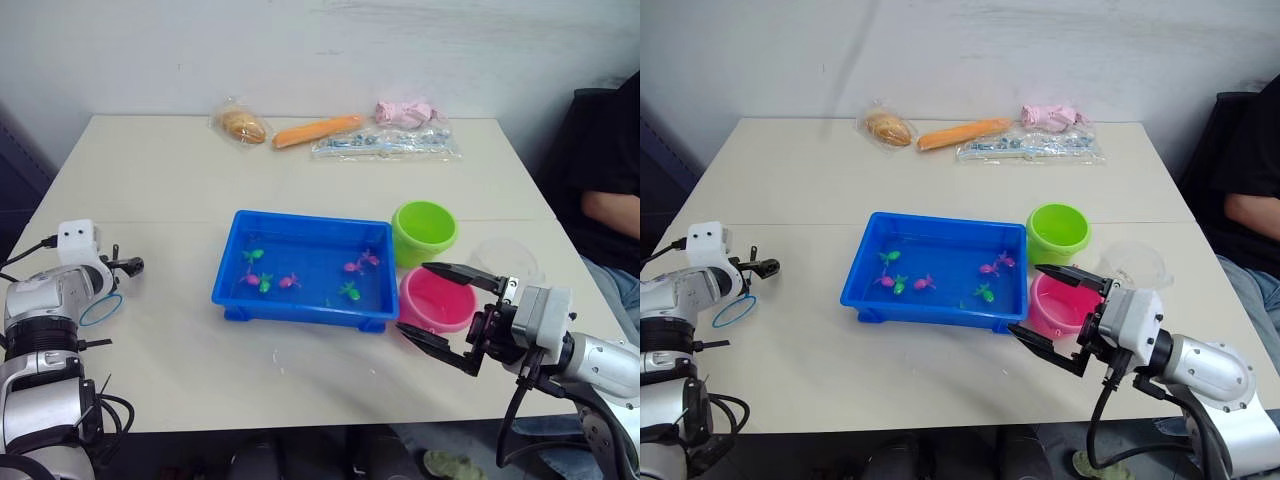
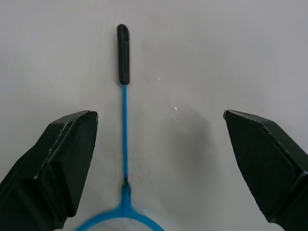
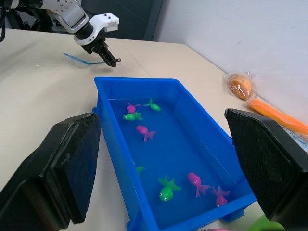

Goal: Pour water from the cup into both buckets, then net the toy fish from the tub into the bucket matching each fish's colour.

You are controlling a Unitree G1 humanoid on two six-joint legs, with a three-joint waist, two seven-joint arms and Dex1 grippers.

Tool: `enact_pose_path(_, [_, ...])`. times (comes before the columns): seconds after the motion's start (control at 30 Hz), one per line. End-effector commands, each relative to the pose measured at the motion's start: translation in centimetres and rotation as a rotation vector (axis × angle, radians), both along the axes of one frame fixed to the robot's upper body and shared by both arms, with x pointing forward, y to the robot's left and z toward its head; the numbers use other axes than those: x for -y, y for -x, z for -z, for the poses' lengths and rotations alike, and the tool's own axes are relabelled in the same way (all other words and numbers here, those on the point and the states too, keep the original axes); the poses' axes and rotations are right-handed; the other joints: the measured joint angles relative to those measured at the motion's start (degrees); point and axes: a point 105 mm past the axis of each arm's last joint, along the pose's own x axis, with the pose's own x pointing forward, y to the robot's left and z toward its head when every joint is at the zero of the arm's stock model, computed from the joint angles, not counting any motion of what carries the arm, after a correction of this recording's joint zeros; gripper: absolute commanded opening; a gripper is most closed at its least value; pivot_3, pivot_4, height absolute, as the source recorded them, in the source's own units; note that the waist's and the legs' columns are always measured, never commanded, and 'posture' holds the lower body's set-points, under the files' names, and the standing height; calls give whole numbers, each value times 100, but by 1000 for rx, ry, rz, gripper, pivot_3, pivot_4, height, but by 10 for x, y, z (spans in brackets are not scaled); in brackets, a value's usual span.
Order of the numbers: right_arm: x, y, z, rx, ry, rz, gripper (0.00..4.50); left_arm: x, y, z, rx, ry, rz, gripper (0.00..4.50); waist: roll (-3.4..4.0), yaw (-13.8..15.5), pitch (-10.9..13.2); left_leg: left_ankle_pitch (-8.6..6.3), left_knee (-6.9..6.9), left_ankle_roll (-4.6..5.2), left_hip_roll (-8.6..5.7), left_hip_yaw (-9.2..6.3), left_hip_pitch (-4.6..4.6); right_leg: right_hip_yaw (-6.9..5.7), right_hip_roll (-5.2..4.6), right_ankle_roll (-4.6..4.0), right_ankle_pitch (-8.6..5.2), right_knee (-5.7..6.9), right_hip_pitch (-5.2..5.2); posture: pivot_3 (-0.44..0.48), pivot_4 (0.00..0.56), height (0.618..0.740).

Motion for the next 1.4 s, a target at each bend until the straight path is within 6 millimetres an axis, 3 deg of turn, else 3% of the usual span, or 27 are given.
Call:
enact_pose_path(0.03, [-1, 5, -12, 69, 0, 3, 4385, -10, 0, -5, 17, 13, -35, 4500, 0, 6, 0, 0, 1, 0, 0, 1, 0, 0, 0, 0, 0, 1, 0, 0, 150, 740])
enact_pose_path(0.27, [0, 2, -14, 77, 8, 0, 4385, -5, 5, 28, -107, 52, -14, 4500, 0, 98, -1, 1, 4, -1, -1, 34, 6, -1, 2, 0, 0, 10, 1, 0, 150, 740])
enact_pose_path(0.4, [0, 3, -15, 80, 12, 4, 4500, 4, 8, 41, -153, 100, 28, 3347, 15, 125, -9, 3, 4, -5, -1, 50, 12, 0, 3, -1, 0, 10, 1, 0, 150, 740])
enact_pose_path(0.67, [2, 5, -13, 71, 25, 16, 4500, 9, 4, 44, -123, 89, 74, 11, 23, 163, -14, 4, 9, -4, -3, 51, 14, 4, 1, -1, 0, 26, 2, 0, 150, 740])
enact_pose_path(0.77, [3, 5, -13, 67, 31, 19, 4500, 8, -4, 25, -31, 124, 71, 11, 23, 169, -14, 4, 10, -3, -3, 50, 14, 5, 1, -1, -1, 29, 2, 0, 150, 740])
enact_pose_path(0.87, [6, 7, -13, 60, 43, 26, 4500, -3, -11, -18, 105, 68, 125, 11, 18, 178, -11, 4, 11, -3, -3, 50, 11, 4, 1, -1, 0, 31, 0, 0, 150, 740])
enact_pose_path(0.97, [5, 6, -22, 59, 51, 21, 4500, 18, -18, -107, 473, -11, 427, 11, -37, 144, 9, 7, 13, -8, 4, 48, -2, 1, 6, -1, 0, 33, -9, 0, 150, 740])
enact_pose_path(1.03, [3, 5, -26, 40, 43, 11, 4500, 43, -8, -137, 591, -98, 660, 11, -52, 126, 9, 7, 17, -10, 10, 44, -8, -2, 8, -4, 0, 32, -11, 0, 150, 740])
enact_pose_path(1.1, [0, 5, -27, 11, 44, -11, 4500, 65, 4, -150, 631, -179, 861, 11, -45, 120, 12, 6, 18, -11, 9, 46, -7, -1, 5, -5, 1, 30, -10, 0, 150, 740])
enact_pose_path(1.2, [-5, 6, -28, -46, 46, -53, 4500, 105, 23, -151, 609, -246, 1176, 11, -13, 123, 11, 2, 17, -10, 6, 57, 2, 3, 2, -6, 0, 27, -8, 0, 150, 740])
enact_pose_path(1.4, [-13, -1, -36, -126, 16, -89, 4500, 168, 52, -121, 431, -368, 1705, 11, -5, 125, 15, 5, 22, -9, 9, 55, 3, 5, 12, -12, -2, 18, -10, 0, 150, 740])
